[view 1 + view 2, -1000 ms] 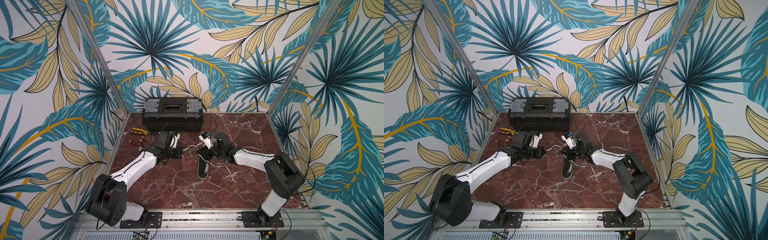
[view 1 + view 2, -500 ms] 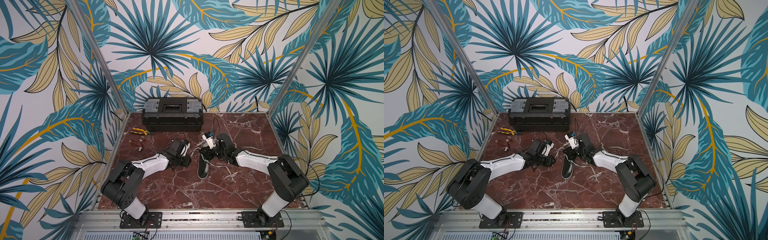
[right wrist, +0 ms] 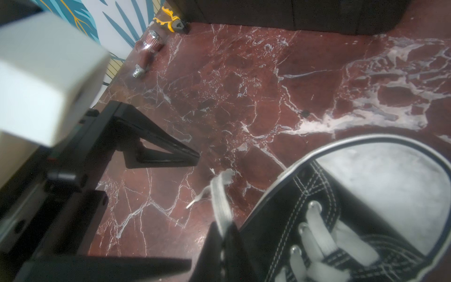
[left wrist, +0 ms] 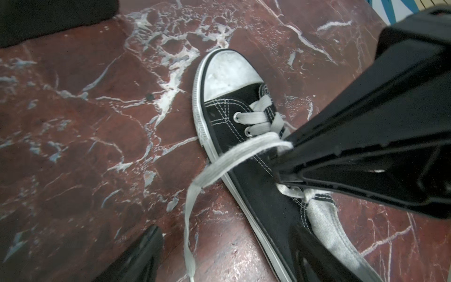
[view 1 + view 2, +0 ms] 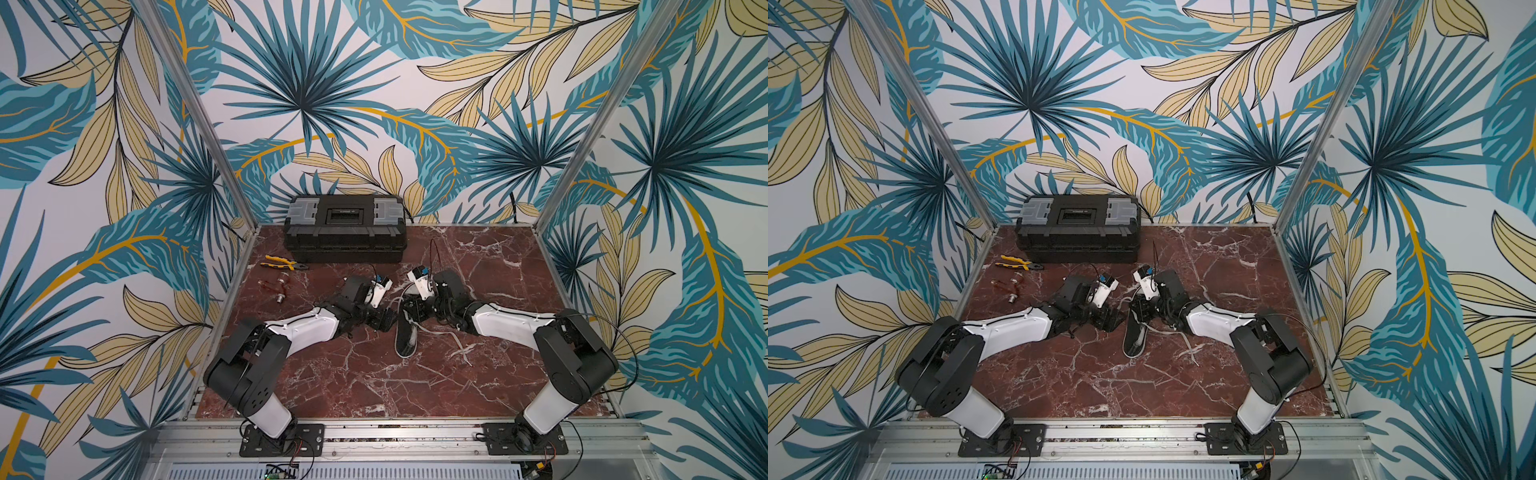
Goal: Tie the shoes
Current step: Wrap the shoelace around the shoelace.
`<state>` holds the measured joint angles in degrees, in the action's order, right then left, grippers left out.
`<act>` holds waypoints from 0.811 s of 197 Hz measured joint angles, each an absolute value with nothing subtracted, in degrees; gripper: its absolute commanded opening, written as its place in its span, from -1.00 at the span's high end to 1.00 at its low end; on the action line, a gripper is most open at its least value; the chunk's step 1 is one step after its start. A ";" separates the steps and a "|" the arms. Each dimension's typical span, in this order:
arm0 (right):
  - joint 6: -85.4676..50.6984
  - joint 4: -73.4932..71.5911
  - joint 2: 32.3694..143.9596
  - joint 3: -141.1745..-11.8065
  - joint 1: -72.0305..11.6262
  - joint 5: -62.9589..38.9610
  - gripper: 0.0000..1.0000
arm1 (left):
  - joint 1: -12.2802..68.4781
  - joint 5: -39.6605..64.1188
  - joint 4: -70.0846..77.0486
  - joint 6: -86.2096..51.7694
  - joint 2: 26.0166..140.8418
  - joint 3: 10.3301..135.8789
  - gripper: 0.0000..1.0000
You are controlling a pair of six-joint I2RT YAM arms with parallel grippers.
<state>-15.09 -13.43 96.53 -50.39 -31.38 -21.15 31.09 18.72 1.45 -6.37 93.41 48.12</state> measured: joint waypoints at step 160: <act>-17.19 -12.78 96.33 -50.59 -31.07 -19.94 0.80 | 32.05 22.35 6.74 1.19 103.28 54.43 -0.32</act>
<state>-17.19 -12.78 96.33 -50.59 -31.07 -19.94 32.05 22.35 6.74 1.19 103.28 54.43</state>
